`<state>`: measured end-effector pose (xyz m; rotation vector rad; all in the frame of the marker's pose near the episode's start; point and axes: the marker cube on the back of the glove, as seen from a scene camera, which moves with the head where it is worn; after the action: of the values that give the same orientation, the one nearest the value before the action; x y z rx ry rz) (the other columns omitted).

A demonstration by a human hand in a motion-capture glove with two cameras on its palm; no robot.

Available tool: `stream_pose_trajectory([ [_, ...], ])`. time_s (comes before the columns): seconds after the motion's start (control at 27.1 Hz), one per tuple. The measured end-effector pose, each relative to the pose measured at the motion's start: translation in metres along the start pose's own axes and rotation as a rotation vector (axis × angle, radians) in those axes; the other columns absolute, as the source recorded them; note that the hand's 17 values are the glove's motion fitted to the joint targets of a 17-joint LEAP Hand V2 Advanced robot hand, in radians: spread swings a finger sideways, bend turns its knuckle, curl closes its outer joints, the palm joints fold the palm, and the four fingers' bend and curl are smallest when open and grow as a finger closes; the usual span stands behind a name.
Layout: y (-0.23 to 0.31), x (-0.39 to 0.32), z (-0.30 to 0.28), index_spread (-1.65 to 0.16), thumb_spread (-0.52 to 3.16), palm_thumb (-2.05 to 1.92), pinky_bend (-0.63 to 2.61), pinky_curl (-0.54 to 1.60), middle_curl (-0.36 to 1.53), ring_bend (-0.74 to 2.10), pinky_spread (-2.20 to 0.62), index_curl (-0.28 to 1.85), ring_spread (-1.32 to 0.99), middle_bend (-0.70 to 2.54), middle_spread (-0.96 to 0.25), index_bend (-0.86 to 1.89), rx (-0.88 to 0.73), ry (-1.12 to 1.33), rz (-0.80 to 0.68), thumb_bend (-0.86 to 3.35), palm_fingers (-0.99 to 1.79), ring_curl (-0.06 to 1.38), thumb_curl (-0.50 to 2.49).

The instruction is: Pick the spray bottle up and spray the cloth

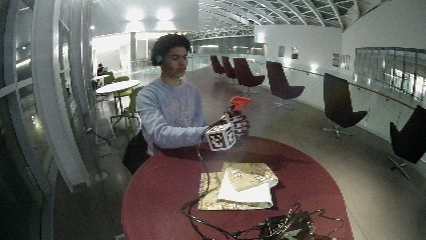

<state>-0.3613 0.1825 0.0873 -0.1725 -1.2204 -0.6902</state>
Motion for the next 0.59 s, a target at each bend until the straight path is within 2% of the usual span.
stream_pose_trajectory([
  [0.22, -0.008, 0.021, 0.038, -0.20, 1.13, 0.64, 0.13, 0.28, 0.50, 0.44, 0.22, 0.42, -0.04, 0.31, -0.06, 0.17, -0.049, 0.003, 0.007, -0.02, 1.05, 0.42, 0.39],
  [0.59, -0.017, 0.046, 0.023, -0.21, 1.11, 0.64, 0.13, 0.25, 0.50, 0.43, 0.21, 0.43, -0.05, 0.31, -0.06, 0.16, 0.028, 0.064, 0.017, -0.02, 1.02, 0.42, 0.39],
])
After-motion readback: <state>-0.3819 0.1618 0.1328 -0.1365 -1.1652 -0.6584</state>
